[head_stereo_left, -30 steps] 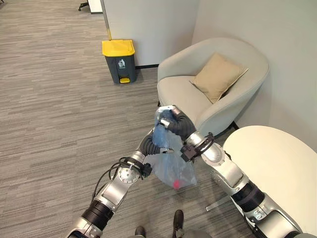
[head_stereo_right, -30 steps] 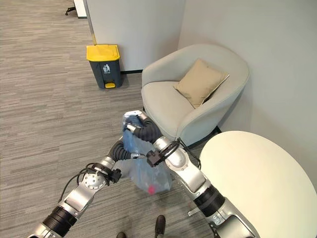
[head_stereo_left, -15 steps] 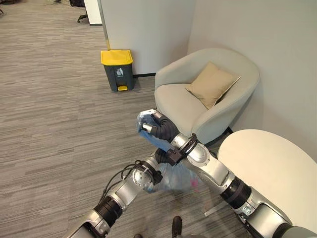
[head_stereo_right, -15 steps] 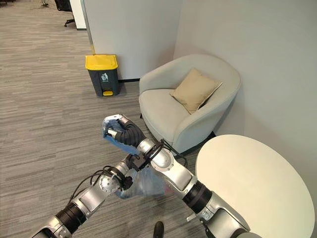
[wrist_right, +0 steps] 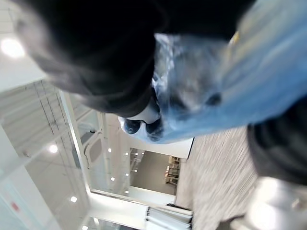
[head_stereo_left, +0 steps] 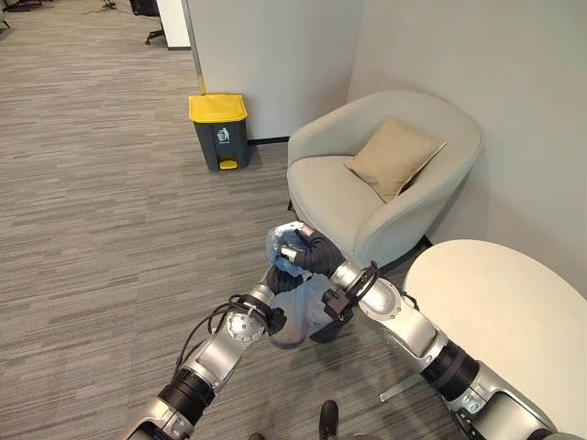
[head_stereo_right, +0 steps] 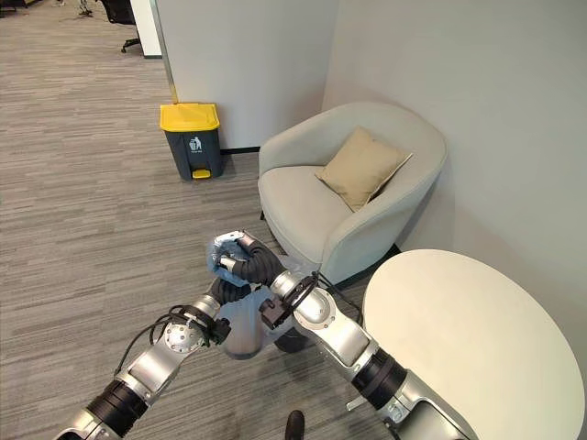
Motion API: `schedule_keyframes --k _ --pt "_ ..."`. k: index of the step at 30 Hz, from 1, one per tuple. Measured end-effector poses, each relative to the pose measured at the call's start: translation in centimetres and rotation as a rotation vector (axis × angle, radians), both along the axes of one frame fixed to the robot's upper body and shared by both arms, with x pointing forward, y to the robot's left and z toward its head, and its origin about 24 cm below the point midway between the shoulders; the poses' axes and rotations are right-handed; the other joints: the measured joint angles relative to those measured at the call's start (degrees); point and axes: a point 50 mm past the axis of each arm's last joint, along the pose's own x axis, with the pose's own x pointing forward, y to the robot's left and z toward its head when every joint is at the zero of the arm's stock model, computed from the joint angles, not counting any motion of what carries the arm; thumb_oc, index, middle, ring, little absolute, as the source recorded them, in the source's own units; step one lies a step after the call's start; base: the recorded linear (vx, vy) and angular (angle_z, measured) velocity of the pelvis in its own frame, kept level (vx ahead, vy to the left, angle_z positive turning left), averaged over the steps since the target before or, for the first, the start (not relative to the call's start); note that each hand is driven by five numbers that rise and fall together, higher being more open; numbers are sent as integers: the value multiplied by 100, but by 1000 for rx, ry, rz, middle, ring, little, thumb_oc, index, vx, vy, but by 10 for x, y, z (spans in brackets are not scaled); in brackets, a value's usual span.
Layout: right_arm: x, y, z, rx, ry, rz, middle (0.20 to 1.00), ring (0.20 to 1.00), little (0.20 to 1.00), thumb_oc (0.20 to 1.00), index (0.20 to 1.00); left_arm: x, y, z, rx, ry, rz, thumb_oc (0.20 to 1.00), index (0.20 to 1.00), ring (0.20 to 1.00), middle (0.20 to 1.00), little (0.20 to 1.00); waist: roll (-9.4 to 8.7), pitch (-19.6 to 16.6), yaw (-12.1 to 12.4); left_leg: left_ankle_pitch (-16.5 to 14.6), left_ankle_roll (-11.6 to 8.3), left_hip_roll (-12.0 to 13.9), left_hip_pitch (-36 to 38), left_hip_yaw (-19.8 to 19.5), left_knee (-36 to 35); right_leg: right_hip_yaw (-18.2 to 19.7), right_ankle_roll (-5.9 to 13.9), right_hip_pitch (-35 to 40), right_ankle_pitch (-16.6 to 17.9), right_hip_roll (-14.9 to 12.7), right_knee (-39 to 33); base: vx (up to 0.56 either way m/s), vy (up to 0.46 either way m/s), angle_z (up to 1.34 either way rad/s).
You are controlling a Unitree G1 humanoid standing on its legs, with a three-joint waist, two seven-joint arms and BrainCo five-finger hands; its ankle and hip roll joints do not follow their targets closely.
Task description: Gather garbage on tea table into small bin, then transfer packed bag to large trash can.
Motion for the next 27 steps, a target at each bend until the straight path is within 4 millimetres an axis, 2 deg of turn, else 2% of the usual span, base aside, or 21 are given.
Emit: schedule_keyframes --k 1,4,5,9,13,19,22,24,25,26,27 --pt "2 -4 2 -18 -28 -19 1000 1000 1000 1000 1000 -2 3 -1 -13 5 17 200 200 200 200 200 0 0 2 2 2 0 9 0 -8 -1 0 4 0 0 0 0 0 0" --pt "4 -16 7 -111 -129 -69 1000 1000 1000 1000 1000 -6 10 -3 -53 21 55 200 200 200 200 200 1 0 1 32 3 -1 43 0 -85 -4 1 5 -1 3 -2 0 0 0" --pt "5 -26 12 -195 -225 -116 1000 1000 1000 1000 1000 -10 17 -8 -107 51 100 200 200 200 200 200 1 0 1 37 8 -3 56 -1 -91 -4 2 13 -1 1 -2 0 0 0" --pt "7 -37 16 -237 -293 -192 1000 1000 1000 1000 1000 -15 21 -14 -148 90 128 200 200 200 200 200 3 2 -6 37 8 -4 76 0 -98 -1 3 15 -2 2 -3 0 0 0" --pt "1 -50 15 -238 -325 -270 1000 1000 1000 1000 1000 -26 30 -26 -220 148 204 200 200 200 200 200 26 16 -21 70 28 -3 160 15 -183 6 18 54 -13 8 -5 0 0 0" --pt "-11 -76 -16 -221 -174 -360 1000 1000 1000 1000 1000 -34 55 -32 -265 173 315 200 200 200 200 200 93 60 -61 58 39 -3 235 90 -192 41 33 92 -25 2 -10 6 3 -4" --pt "-19 -106 -39 -205 -51 -470 1000 1000 1000 1000 1000 -43 67 -39 -292 208 361 200 200 200 200 200 126 65 -104 56 42 -2 241 95 -193 42 37 95 -27 3 -8 0 0 0" --pt "-31 -137 -70 -253 99 -576 1000 1000 1000 1000 1000 -57 85 -53 -314 271 442 200 200 200 200 200 161 81 -121 53 46 -3 243 99 -224 45 37 92 -31 4 -15 0 0 0" --pt "-31 -138 -71 -256 105 -580 1000 1000 1000 1000 1000 -58 85 -54 -316 275 445 200 200 200 200 200 162 82 -123 53 46 -3 243 99 -224 45 37 92 -31 4 -16 0 0 0" --pt "-55 -176 -119 -344 328 -692 1000 1000 1000 1000 1000 -79 109 -74 -318 365 542 200 200 200 200 200 194 100 -139 51 48 5 245 100 -224 44 32 92 -47 8 -37 -16 -31 -1" --pt "-65 -186 -131 -376 399 -726 1000 1000 1000 1000 1000 -87 117 -78 -314 387 580 200 200 200 200 200 206 109 -137 41 43 4 237 101 -226 46 27 80 -53 9 -38 0 0 0"
